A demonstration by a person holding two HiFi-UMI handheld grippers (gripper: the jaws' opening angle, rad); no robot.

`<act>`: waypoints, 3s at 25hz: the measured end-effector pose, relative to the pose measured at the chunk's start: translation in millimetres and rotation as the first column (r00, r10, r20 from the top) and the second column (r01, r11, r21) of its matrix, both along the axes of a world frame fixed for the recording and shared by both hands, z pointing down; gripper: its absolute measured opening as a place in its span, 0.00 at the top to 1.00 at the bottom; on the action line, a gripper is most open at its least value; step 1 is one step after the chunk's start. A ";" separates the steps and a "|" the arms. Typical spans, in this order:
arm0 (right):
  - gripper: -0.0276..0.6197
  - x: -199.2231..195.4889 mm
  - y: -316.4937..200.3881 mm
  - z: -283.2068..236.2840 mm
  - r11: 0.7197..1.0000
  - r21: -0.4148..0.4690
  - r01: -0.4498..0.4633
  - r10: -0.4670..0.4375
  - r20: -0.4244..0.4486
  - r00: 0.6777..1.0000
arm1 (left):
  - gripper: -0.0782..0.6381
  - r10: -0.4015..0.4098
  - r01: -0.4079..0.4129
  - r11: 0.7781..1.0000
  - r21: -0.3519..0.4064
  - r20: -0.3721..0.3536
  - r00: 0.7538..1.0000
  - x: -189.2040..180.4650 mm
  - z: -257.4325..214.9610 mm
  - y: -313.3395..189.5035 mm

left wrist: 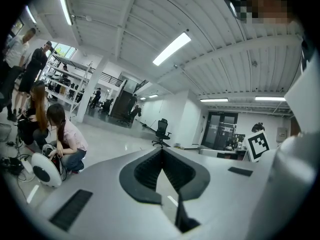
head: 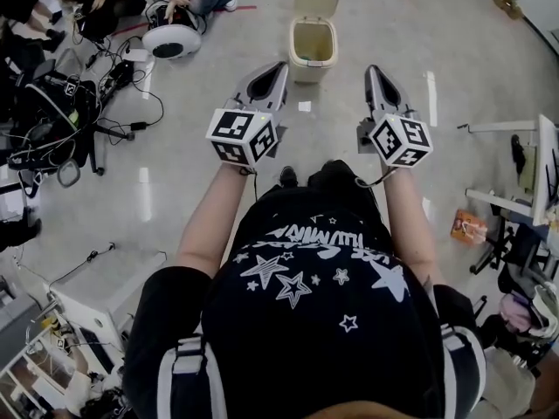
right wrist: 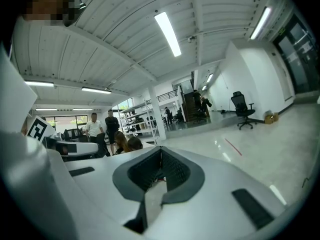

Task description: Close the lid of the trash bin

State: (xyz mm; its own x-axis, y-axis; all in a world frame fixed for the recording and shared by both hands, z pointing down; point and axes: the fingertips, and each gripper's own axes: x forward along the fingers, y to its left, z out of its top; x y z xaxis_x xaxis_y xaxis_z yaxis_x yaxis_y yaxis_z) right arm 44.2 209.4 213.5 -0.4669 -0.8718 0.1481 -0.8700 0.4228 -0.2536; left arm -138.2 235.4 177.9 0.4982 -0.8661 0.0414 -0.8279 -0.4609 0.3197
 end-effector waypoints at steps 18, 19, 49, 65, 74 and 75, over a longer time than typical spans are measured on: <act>0.95 8.9 -154.0 24.7 0.997 -0.034 0.072 -0.071 0.032 0.997 | 0.88 -0.087 0.091 0.994 -0.068 0.059 0.994 12.5 25.0 -125.9; 0.95 13.4 -163.1 26.9 0.996 -0.040 0.077 -0.075 0.031 0.997 | 0.87 -0.092 0.096 0.993 -0.075 0.062 0.994 15.3 27.7 -135.3; 0.95 19.1 -356.6 106.5 0.979 -0.191 0.069 -0.070 0.001 0.998 | 0.87 -0.069 0.090 0.979 -0.180 0.117 0.991 36.4 83.0 -340.8; 0.95 5.2 -437.8 190.1 0.951 -0.307 -0.046 0.019 -0.089 0.996 | 0.87 0.049 -0.017 0.943 -0.331 0.086 0.995 10.1 183.1 -453.7; 0.95 -15.5 -463.5 246.0 0.936 -0.353 -0.020 -0.027 -0.126 0.992 | 0.88 0.088 -0.054 0.916 -0.398 0.067 0.994 15.9 243.2 -478.6; 0.95 -17.8 -465.6 252.1 0.934 -0.358 -0.013 -0.034 -0.126 0.991 | 0.87 0.096 -0.060 0.913 -0.404 0.069 0.993 17.5 249.8 -480.6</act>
State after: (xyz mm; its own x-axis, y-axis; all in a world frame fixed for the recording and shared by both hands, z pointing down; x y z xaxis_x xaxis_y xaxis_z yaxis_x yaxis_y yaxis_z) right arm 26.4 -256.2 465.7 -0.4324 -0.7452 0.5076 -0.9009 0.3344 -0.2766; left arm -120.7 -245.2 427.8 0.5426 -0.7263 0.4220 -0.8269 -0.3736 0.4203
